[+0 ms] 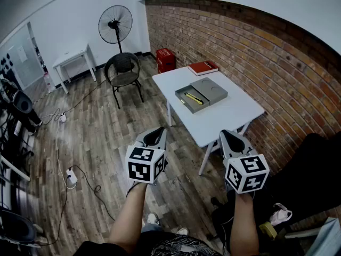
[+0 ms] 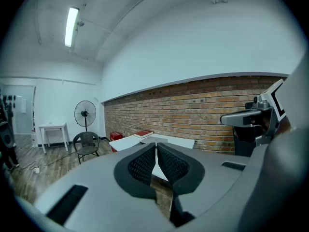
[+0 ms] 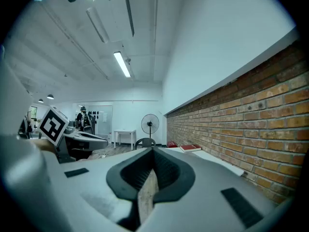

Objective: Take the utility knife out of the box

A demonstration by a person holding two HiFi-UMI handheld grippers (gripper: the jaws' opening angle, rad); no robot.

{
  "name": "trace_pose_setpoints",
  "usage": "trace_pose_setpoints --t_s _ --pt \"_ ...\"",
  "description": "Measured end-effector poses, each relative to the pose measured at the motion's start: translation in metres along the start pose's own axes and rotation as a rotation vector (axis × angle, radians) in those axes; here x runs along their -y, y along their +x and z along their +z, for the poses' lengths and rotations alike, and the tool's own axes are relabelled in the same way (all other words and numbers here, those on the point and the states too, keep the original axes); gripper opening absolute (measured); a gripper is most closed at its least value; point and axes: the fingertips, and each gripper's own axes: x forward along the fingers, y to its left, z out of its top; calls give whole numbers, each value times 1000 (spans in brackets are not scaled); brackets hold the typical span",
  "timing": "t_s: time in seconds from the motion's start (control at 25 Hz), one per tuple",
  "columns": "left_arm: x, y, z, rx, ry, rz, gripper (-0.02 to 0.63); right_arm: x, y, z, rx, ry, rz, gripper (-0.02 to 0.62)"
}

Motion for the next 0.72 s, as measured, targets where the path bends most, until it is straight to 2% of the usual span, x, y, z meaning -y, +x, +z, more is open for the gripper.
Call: trace_pose_setpoints --t_s 0.44,0.72 --pt "-11 31 -7 -12 -14 -53 35 4 22 -9 -23 7 2 20" --pt "-50 73 -9 -7 -21 -72 35 6 76 -14 -53 -5 -5 20"
